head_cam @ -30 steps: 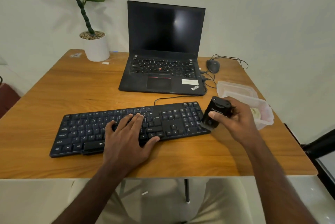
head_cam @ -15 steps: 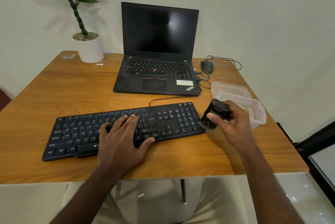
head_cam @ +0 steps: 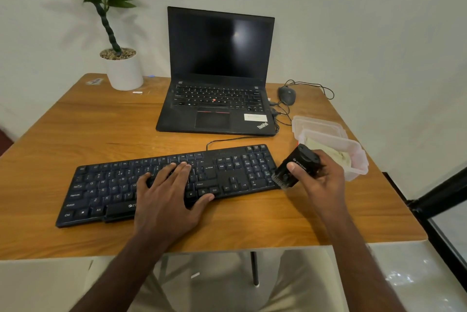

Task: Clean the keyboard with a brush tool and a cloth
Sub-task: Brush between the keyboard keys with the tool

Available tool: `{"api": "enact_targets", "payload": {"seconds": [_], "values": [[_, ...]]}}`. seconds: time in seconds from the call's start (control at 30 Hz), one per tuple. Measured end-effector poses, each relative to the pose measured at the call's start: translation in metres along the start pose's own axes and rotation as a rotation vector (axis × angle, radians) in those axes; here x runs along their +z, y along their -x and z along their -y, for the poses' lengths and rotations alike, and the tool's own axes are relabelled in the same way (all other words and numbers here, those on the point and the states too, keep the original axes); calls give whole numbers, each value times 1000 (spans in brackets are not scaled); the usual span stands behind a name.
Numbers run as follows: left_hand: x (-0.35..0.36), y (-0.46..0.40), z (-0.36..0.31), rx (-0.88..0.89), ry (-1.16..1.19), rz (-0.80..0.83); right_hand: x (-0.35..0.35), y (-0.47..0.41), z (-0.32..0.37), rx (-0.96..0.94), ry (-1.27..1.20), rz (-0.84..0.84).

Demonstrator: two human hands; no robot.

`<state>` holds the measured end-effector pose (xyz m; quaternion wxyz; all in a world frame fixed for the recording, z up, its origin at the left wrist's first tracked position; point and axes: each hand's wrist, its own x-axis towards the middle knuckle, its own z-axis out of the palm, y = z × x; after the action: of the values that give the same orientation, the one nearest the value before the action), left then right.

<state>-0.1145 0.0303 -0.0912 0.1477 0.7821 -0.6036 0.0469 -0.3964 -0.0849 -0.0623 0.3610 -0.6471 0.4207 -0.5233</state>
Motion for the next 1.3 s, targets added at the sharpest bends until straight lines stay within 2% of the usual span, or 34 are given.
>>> {"api": "enact_targets", "payload": {"seconds": [0.53, 1.1, 1.3], "values": [[-1, 0, 0, -5, 6, 5, 21, -8, -1, -77, 192, -293], [1, 0, 1, -8, 15, -9, 33, -5, -6, -71, 246, -365], [3, -2, 1, -7, 1, -12, 37, -12, -10, -48, 279, -343]]}}
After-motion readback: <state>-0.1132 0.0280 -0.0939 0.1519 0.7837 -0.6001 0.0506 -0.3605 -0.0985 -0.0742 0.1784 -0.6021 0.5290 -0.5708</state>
